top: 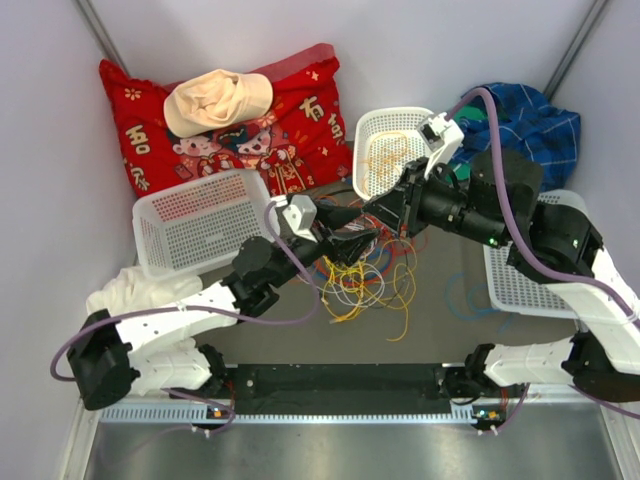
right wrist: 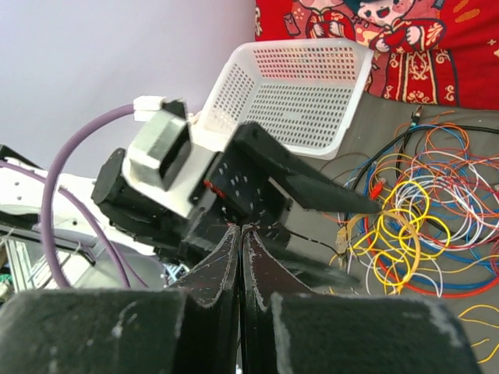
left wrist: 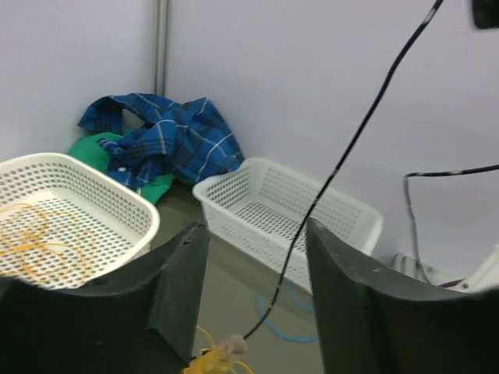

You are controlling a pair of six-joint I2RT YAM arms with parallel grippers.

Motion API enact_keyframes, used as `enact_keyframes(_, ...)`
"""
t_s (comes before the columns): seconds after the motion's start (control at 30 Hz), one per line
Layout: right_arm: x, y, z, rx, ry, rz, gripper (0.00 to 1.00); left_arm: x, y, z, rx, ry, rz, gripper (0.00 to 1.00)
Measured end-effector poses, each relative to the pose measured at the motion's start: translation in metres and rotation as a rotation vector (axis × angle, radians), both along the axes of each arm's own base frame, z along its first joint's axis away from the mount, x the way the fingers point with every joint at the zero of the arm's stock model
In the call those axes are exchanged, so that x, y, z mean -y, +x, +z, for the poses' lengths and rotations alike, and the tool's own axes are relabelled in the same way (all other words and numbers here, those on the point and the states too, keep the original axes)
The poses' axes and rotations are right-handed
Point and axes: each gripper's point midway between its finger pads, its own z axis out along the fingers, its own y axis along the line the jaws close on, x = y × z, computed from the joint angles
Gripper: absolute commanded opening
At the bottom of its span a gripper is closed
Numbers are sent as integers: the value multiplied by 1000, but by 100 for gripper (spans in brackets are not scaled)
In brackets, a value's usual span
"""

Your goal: Untangle the cables

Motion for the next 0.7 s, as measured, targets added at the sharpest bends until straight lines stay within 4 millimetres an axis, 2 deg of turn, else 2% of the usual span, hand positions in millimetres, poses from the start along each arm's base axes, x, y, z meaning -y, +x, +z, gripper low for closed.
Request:
enact_keyframes(0.03,0,0,0,0,0,0,0,3,3,-2,-2,14,5,33)
enact_keyframes(0.07,0,0,0,1,2,0,0,6,6,-3,-2,25,9,15)
enact_keyframes(0.13,1,-1,-2,0,0,0,0,10,10,-4,-9,45,15,1)
enact_keyframes(0.23,5,-3,-1,4,4,-2,0,11,14,-5,-7,71,34,0)
enact_keyframes(0.33,10,-4,2,11,14,-8,51,9,16,-2,-8,71,52,0)
enact_keyframes(0.37,12,-5,5,23,20,-11,74,8,18,-3,-19,79,64,0)
enact_keyframes(0.47,21,-7,9,38,46,-28,99,2,25,-5,-69,109,115,0)
enact_keyframes(0.57,37,-8,7,68,53,-67,99,-7,36,14,-119,124,186,0)
enact_keyframes(0.7,59,-4,-7,97,50,-145,98,-24,42,74,-129,67,264,0)
